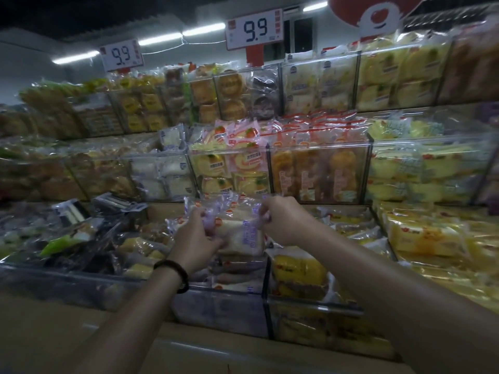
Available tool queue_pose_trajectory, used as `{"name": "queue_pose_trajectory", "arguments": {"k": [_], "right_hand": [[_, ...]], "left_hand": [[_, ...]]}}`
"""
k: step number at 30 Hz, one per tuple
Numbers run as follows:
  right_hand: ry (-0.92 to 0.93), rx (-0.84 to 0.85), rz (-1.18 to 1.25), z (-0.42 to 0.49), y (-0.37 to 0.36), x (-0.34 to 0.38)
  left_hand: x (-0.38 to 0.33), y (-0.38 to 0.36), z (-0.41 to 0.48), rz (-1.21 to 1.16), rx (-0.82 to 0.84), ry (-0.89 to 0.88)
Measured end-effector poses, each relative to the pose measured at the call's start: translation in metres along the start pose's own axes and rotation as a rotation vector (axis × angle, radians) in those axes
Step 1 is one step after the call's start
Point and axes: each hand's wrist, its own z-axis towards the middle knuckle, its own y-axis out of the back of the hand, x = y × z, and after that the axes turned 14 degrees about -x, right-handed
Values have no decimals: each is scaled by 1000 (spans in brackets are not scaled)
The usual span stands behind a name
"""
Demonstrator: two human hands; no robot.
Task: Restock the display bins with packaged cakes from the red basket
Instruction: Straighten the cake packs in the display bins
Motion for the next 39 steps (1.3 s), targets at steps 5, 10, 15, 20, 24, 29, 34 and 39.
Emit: {"name": "queue_pose_trajectory", "arguments": {"k": [5, 10, 15, 20, 24, 29, 34, 39], "right_hand": [[1, -124, -5, -3, 54, -40], [-56, -203, -137, -4, 100, -96], [25, -67, -297, 6, 103, -129], [133, 119, -369, 17, 96, -137], [116, 145, -330, 16, 93, -154], [146, 142, -364, 13, 78, -167], [191, 91, -343, 17, 56, -169], [193, 46, -463, 11, 50, -167]], "left_hand": [[-35, 20, -1, 14, -108, -73], [-104, 7, -3, 3, -126, -529], [-161, -58, 24, 83, 242, -696], [-181, -123, 52, 239, 454, -751], [-160, -156, 63, 259, 491, -746], [-140, -166, 75, 232, 492, -778], [-136, -165, 72, 284, 476, -832], [-135, -169, 72, 319, 449, -847]]}}
